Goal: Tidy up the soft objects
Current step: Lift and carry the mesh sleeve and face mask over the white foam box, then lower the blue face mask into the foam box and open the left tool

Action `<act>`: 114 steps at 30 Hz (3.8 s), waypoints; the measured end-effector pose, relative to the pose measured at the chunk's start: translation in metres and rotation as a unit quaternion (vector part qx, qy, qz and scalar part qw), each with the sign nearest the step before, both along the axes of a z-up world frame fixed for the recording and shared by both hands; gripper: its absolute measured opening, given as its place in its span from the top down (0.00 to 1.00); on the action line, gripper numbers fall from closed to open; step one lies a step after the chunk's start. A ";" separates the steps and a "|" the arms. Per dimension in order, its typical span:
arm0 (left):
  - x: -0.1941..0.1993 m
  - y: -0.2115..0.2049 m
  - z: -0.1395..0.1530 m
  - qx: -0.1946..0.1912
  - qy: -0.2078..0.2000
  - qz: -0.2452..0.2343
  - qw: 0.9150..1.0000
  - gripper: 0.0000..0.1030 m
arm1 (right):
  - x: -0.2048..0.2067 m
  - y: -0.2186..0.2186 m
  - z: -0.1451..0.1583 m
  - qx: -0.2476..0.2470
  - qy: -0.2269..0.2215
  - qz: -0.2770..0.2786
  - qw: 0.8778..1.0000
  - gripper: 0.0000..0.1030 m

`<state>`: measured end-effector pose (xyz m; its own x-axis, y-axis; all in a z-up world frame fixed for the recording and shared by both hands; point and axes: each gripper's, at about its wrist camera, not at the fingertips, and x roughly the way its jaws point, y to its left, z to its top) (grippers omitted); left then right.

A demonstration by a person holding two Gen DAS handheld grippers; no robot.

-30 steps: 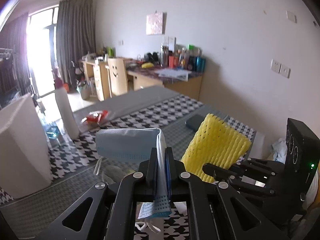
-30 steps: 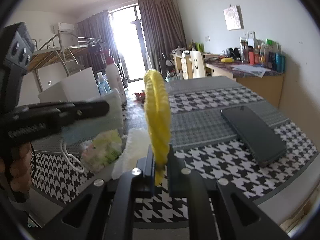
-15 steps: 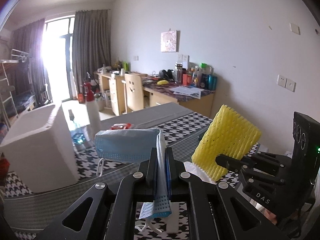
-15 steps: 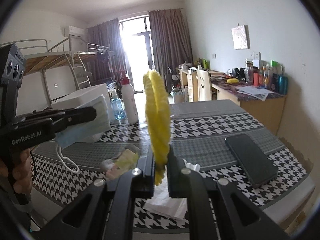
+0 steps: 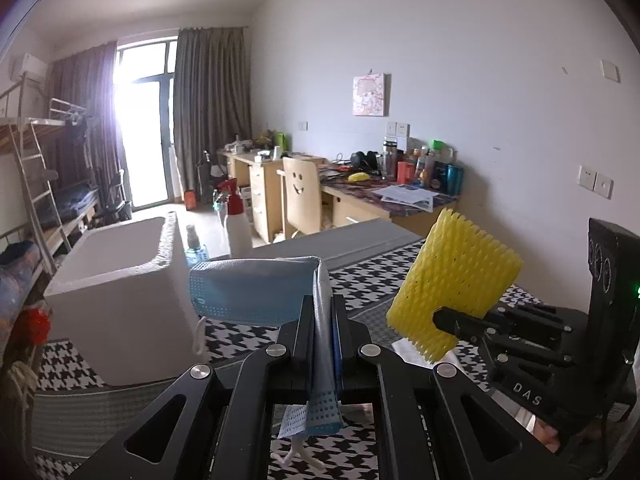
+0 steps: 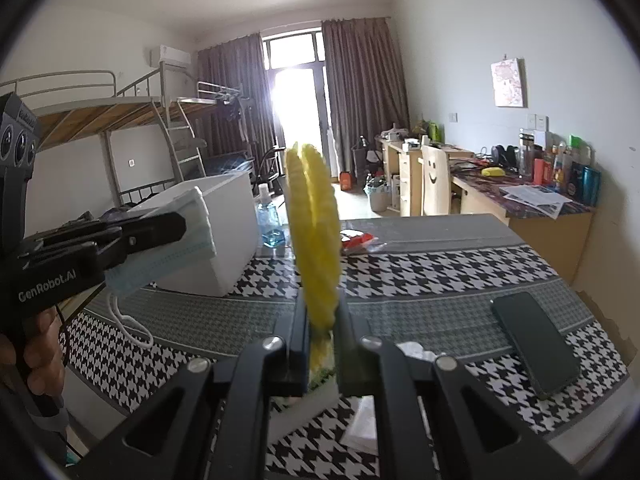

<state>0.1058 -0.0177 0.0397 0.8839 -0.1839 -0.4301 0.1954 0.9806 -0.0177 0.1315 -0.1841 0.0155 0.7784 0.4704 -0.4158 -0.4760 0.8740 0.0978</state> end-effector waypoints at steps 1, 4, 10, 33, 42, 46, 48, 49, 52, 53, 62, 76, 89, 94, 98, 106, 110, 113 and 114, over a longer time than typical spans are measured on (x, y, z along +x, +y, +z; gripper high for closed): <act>-0.001 0.002 0.001 0.000 -0.002 0.003 1.000 0.93 | 0.001 0.002 0.001 0.000 0.000 0.000 1.000 0.88; 0.000 0.010 0.005 -0.004 -0.009 0.011 1.000 0.93 | 0.004 0.009 0.006 -0.001 -0.003 0.003 1.000 0.88; 0.005 0.017 0.010 -0.003 -0.011 0.010 1.000 0.93 | 0.009 0.022 0.013 -0.002 -0.010 0.012 1.000 0.88; 0.018 0.063 0.041 0.005 -0.045 0.064 0.997 0.93 | 0.040 0.060 0.052 -0.017 -0.033 0.043 0.998 0.88; 0.024 0.073 0.048 0.010 -0.057 0.077 0.995 0.93 | 0.054 0.078 0.059 -0.030 -0.034 0.041 0.998 0.88; 0.028 0.081 0.053 0.010 -0.062 0.086 0.994 0.93 | 0.055 0.087 0.063 -0.033 -0.042 0.049 0.997 0.88; 0.031 0.086 0.055 0.009 -0.061 0.091 0.994 0.93 | 0.056 0.090 0.065 -0.031 -0.045 0.051 0.997 0.88; 0.031 0.087 0.055 0.009 -0.061 0.093 0.994 0.93 | 0.058 0.093 0.067 -0.034 -0.043 0.051 0.997 0.88; 0.033 0.090 0.056 0.008 -0.062 0.098 0.993 0.93 | 0.064 0.098 0.070 -0.035 -0.042 0.057 0.997 0.88; 0.034 0.091 0.056 0.008 -0.062 0.100 0.993 0.93 | 0.065 0.100 0.072 -0.035 -0.043 0.060 0.997 0.88; 0.045 0.112 0.056 0.002 -0.061 0.125 0.990 0.93 | 0.073 0.124 0.075 -0.048 -0.053 0.081 0.994 0.88; 0.072 0.148 0.051 -0.012 -0.040 0.171 0.984 0.93 | 0.098 0.148 0.084 -0.050 -0.037 0.099 0.993 0.88; 0.093 0.169 0.044 -0.017 -0.012 0.181 0.983 0.93 | 0.114 0.184 0.083 -0.061 -0.020 0.131 0.989 0.88; 0.102 0.170 0.037 -0.019 0.004 0.180 0.984 0.93 | 0.119 0.194 0.081 -0.063 -0.015 0.142 0.988 0.88; 0.110 0.173 0.033 -0.024 0.017 0.178 0.984 0.93 | 0.120 0.200 0.077 -0.066 -0.007 0.152 0.986 0.88; 0.121 0.177 0.028 -0.020 0.032 0.183 0.982 0.93 | 0.129 0.207 0.072 -0.073 0.002 0.156 0.985 0.88; 0.129 0.180 0.023 -0.019 0.046 0.189 0.981 0.90 | 0.130 0.213 0.070 -0.080 0.004 0.156 0.984 0.88; 0.135 0.180 0.017 -0.012 0.058 0.189 0.980 0.68 | 0.131 0.215 0.068 -0.082 0.008 0.156 0.984 0.88; 0.136 0.180 0.016 -0.012 0.060 0.189 0.980 0.51 | 0.131 0.215 0.067 -0.082 0.009 0.156 0.984 0.88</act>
<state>0.2415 0.1625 0.0553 0.8337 0.1364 -0.5351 -0.1876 0.9813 -0.0421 0.2629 0.0307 0.0830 0.5991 0.6100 -0.5187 -0.7225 0.6910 -0.0218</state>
